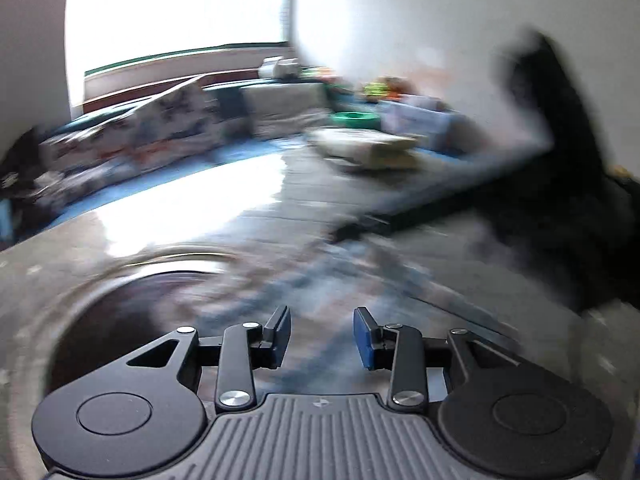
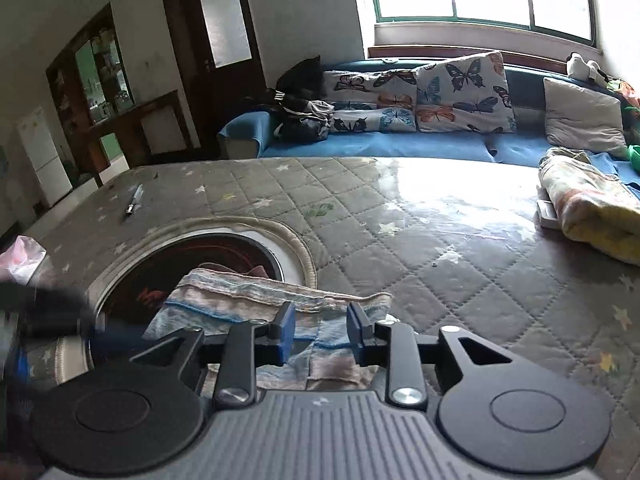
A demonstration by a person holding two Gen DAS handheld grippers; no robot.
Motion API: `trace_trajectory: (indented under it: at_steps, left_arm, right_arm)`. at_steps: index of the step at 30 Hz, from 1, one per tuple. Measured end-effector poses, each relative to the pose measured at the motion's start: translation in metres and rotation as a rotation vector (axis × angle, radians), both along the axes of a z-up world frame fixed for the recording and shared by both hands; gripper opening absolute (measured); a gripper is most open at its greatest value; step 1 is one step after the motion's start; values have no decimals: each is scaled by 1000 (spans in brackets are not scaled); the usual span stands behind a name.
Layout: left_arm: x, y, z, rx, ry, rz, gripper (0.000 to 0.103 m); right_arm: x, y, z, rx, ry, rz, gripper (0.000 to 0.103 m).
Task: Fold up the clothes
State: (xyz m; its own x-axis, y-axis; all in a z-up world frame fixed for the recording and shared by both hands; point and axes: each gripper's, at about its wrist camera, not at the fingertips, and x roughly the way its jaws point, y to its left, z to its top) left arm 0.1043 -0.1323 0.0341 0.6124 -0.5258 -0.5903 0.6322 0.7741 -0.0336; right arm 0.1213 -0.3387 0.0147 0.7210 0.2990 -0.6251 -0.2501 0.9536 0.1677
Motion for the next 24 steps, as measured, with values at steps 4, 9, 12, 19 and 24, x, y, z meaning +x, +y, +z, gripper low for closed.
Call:
trace_trajectory:
  at_steps: [4,9,12,19,24]
  left_arm:
    - [42,14,-3,-14,57,118,38]
    - [66,5,-14,1,81,124,37]
    - [80,3,-20,9,98,146,37]
    - [82,-6,-16,-7,74,111,35]
    - [89,-13,-26,46,78,128,39]
  right_arm:
    - [10,2,-8,3,16,-3,30]
    - [21,6,-17,6,36,-6,31]
    - [28,7,-22,11,47,-9,30]
    - [29,8,-20,8,38,3,33]
    - [28,5,-24,-2,41,-37,33]
